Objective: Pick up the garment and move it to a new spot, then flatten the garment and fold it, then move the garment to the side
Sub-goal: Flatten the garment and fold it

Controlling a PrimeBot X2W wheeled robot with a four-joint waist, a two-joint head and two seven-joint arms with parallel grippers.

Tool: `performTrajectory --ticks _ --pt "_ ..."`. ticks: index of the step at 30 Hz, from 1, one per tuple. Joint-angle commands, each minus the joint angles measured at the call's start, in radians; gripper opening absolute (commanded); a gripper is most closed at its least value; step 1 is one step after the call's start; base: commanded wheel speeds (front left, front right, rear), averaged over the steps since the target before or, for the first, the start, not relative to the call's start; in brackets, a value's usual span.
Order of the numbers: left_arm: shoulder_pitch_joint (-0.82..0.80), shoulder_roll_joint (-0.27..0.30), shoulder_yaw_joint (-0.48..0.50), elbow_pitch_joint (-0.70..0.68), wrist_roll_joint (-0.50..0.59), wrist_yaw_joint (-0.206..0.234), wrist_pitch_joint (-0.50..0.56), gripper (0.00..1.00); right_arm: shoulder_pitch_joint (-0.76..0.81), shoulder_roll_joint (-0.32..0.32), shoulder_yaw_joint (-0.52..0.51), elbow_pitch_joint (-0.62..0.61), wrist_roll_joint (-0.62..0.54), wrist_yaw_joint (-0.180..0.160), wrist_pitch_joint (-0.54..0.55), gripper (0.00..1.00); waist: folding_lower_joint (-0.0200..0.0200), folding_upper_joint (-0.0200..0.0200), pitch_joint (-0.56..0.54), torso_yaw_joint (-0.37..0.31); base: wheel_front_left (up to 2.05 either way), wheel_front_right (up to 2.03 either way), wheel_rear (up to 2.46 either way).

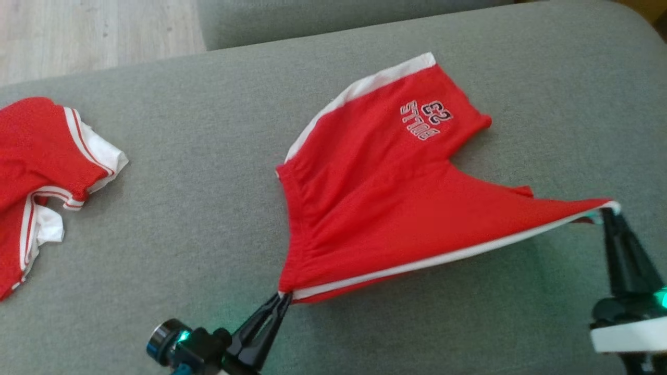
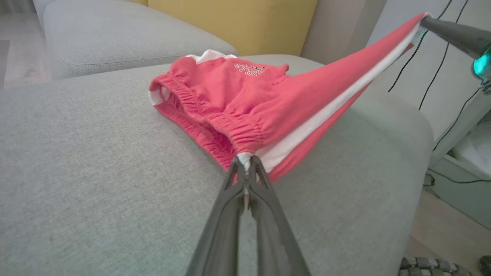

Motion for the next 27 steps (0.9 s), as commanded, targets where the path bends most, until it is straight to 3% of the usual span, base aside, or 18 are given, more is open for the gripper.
performTrajectory --ticks 1,5,9,16,27 --pt "-0.035 0.032 0.049 -0.033 -0.009 0.009 -0.005 0.0 -0.017 -0.039 -0.008 -0.04 0.001 -0.001 0.001 0.0 0.0003 -0.0001 0.0 0.007 0.0 0.0 0.0" --pt "-0.089 0.018 0.053 -0.09 -0.016 -0.008 0.023 0.0 -0.052 -0.035 -0.041 -0.054 -0.017 -0.001 0.037 0.0 0.0003 -0.0001 0.016 0.037 0.0 0.0 0.0" --pt "-0.22 -0.038 0.067 -0.059 -0.011 -0.017 0.068 0.0 -0.177 -0.047 -0.016 0.01 -0.025 -0.001 0.086 0.0 0.0003 -0.0001 0.05 0.068 0.0 0.0 0.0" --pt "-0.437 -0.155 0.096 0.113 -0.023 -0.033 0.115 0.0 -0.461 -0.103 0.063 0.229 -0.035 -0.001 0.156 0.0 0.0003 -0.0001 0.119 0.12 0.0 0.0 0.0" --pt "-0.648 -0.252 0.077 0.366 0.02 -0.055 0.134 0.0 -0.8 -0.128 0.227 0.551 -0.02 -0.001 0.165 0.0 0.0003 -0.0001 0.207 0.171 0.0 0.0 0.0"
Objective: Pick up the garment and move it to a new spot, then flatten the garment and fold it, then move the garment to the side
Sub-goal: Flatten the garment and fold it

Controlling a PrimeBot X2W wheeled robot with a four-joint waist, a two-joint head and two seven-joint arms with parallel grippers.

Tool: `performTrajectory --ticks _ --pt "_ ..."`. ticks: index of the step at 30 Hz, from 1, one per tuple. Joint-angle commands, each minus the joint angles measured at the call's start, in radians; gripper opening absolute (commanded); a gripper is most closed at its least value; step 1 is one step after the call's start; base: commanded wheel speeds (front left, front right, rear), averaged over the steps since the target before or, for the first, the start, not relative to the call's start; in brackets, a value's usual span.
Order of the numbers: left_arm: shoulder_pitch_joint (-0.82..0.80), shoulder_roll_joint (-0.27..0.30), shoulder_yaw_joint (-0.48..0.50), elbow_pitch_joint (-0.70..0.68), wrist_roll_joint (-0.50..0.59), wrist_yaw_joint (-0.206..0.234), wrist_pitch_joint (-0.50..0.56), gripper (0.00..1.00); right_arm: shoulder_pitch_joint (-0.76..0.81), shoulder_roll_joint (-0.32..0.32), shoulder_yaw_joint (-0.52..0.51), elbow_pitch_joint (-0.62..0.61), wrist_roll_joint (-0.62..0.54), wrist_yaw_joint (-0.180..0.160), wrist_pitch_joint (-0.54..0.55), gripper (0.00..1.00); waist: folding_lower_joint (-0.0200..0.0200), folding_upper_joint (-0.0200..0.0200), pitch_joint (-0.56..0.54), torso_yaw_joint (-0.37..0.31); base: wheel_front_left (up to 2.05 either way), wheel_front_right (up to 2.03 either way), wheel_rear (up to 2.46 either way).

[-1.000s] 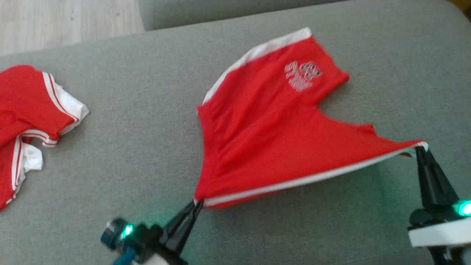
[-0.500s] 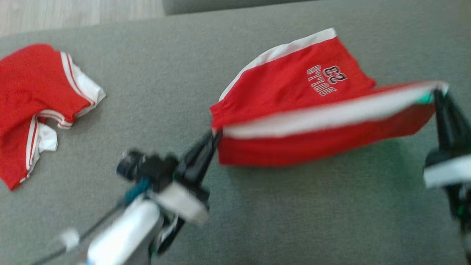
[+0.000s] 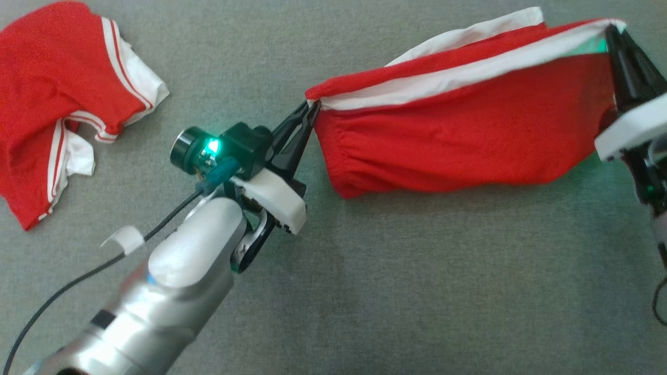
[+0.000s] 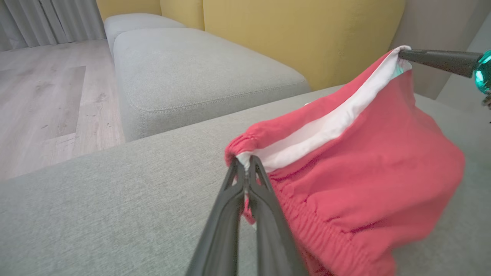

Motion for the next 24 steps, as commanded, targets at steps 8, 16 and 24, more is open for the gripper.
performTrajectory --ticks 8,16,24 --pt "-0.087 -0.022 0.009 0.12 0.033 -0.014 -0.048 0.29 -0.146 -0.002 0.142 0.2 -0.028 -0.001 -0.099 0.0 -0.0003 0.0 0.024 0.024 0.0 0.0 0.0" --pt "-0.059 -0.06 0.043 0.177 0.051 0.024 -0.134 1.0 -0.169 0.044 0.179 0.343 0.014 -0.001 -0.2 1.0 -0.0003 0.0 -0.015 0.037 0.0 0.0 0.0" --pt "0.226 -0.033 0.228 -0.1 0.165 0.155 -0.138 1.0 -0.1 0.033 0.224 0.448 0.107 -0.001 -0.196 1.0 -0.0003 0.0 -0.086 0.06 0.0 0.0 0.0"
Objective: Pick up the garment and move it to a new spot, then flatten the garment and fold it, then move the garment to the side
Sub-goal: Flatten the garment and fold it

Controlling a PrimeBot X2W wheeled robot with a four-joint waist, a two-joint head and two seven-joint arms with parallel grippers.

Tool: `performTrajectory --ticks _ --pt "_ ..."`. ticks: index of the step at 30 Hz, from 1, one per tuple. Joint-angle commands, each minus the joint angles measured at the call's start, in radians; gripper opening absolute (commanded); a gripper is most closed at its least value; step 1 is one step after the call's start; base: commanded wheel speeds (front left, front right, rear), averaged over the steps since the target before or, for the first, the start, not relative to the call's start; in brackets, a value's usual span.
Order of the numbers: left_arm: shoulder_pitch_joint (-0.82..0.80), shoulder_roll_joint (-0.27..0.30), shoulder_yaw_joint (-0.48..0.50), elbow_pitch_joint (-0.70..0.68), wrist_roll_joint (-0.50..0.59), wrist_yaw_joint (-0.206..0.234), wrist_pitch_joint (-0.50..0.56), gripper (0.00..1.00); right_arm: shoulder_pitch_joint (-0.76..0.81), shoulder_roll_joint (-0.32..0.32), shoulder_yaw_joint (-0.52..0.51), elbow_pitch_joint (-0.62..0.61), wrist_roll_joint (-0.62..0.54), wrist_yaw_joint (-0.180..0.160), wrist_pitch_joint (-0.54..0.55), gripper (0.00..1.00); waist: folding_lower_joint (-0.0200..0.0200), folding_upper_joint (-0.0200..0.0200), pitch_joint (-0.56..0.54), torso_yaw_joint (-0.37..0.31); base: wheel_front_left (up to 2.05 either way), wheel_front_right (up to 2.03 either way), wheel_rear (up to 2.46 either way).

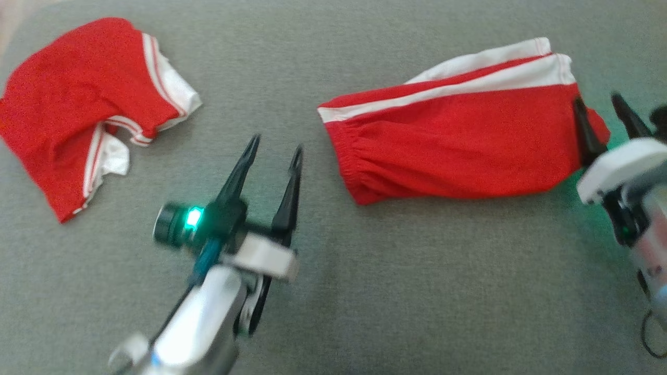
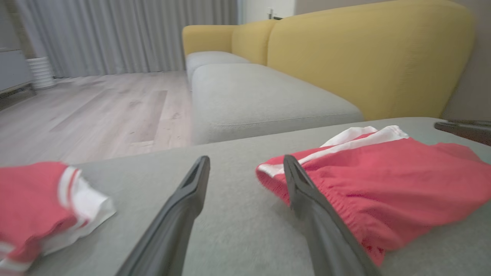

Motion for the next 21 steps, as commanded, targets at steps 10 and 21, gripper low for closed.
performTrajectory --ticks 10,21 --pt "0.247 -0.014 0.186 -0.217 0.109 -0.001 -0.009 1.0 0.044 -0.04 -0.013 0.158 0.12 -0.001 0.123 0.96 0.0002 0.0 -0.041 0.124 0.0 0.0 0.0" --pt "0.321 -0.046 0.292 -0.239 0.175 -0.054 -0.009 1.0 0.047 -0.001 0.021 0.097 0.225 -0.001 0.152 0.0 0.0002 0.0 -0.101 0.059 0.0 0.0 0.0"
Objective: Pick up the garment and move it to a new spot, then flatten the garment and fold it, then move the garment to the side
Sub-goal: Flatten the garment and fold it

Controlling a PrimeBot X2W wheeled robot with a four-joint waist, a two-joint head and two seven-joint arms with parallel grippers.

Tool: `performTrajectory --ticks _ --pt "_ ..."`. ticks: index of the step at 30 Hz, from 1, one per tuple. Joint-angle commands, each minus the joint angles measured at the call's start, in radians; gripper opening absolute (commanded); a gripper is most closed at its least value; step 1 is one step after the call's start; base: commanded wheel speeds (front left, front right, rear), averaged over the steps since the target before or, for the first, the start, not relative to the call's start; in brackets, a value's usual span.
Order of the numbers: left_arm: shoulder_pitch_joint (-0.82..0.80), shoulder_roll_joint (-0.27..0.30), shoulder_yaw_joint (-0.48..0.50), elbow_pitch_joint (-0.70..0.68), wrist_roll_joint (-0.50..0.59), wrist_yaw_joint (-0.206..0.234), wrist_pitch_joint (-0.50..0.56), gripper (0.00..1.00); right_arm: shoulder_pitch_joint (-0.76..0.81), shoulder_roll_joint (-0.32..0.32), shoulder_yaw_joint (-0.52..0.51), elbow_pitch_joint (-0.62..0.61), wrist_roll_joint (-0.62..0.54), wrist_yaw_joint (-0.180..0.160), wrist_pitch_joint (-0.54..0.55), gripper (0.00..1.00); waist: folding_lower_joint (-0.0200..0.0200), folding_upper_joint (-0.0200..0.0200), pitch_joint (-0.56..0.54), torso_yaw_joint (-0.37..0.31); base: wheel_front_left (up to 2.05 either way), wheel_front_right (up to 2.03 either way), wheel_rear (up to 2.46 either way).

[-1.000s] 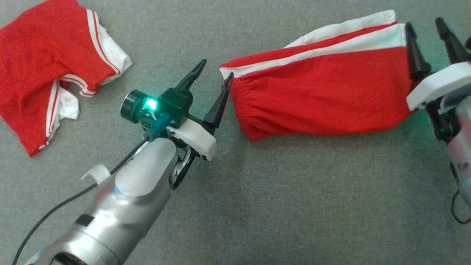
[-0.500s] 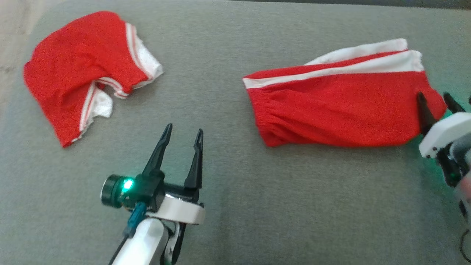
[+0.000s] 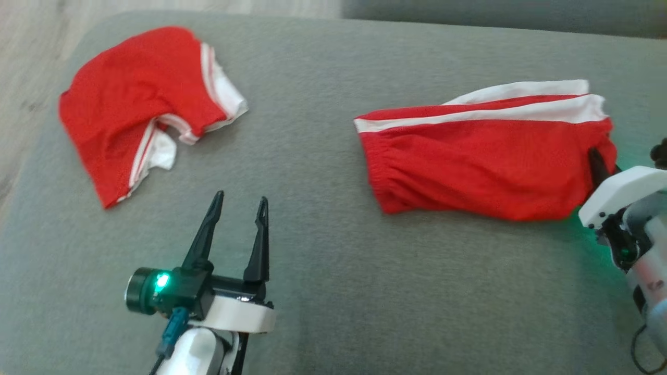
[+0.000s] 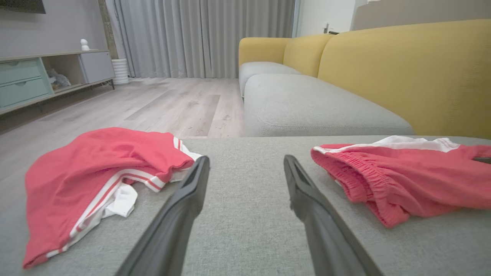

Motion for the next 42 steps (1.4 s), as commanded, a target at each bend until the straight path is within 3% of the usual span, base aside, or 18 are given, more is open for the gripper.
performTrajectory --ticks 1,11,17,24,33,42 --pt "-0.003 -0.002 0.051 -0.04 0.017 -0.007 -0.009 1.0 0.001 -0.018 0.033 -0.041 0.007 -0.001 -0.013 0.0 0.0 0.0 -0.031 -0.058 0.0 0.0 0.0" --pt "0.012 -0.024 0.1 -0.046 0.046 -0.037 -0.009 1.0 -0.005 -0.114 0.093 -0.083 0.032 -0.001 0.017 0.0 0.0 0.0 -0.054 -0.182 0.0 0.0 0.0" --pt "0.007 -0.035 0.118 -0.032 0.062 -0.057 -0.009 1.0 -0.009 -0.152 0.103 -0.081 0.042 -0.001 -0.009 0.0 0.0 0.0 -0.043 -0.211 0.0 0.0 0.0" --pt "0.02 -0.046 0.122 -0.011 0.071 -0.08 -0.009 1.0 -0.043 -0.142 0.134 -0.145 0.031 -0.001 -0.071 0.0 0.0 0.0 -0.06 -0.199 0.0 0.0 0.0" --pt "0.042 -0.053 0.142 0.009 0.078 -0.091 -0.01 1.0 -0.031 -0.109 0.229 -0.345 0.003 -0.001 -0.088 0.0 0.0 0.0 -0.085 -0.151 0.0 0.0 0.0" --pt "0.063 -0.057 0.155 0.011 0.081 -0.093 -0.01 1.0 0.1 -0.002 0.33 -0.521 -0.056 -0.001 -0.039 0.0 0.0 0.0 -0.084 -0.107 0.0 0.0 0.0"
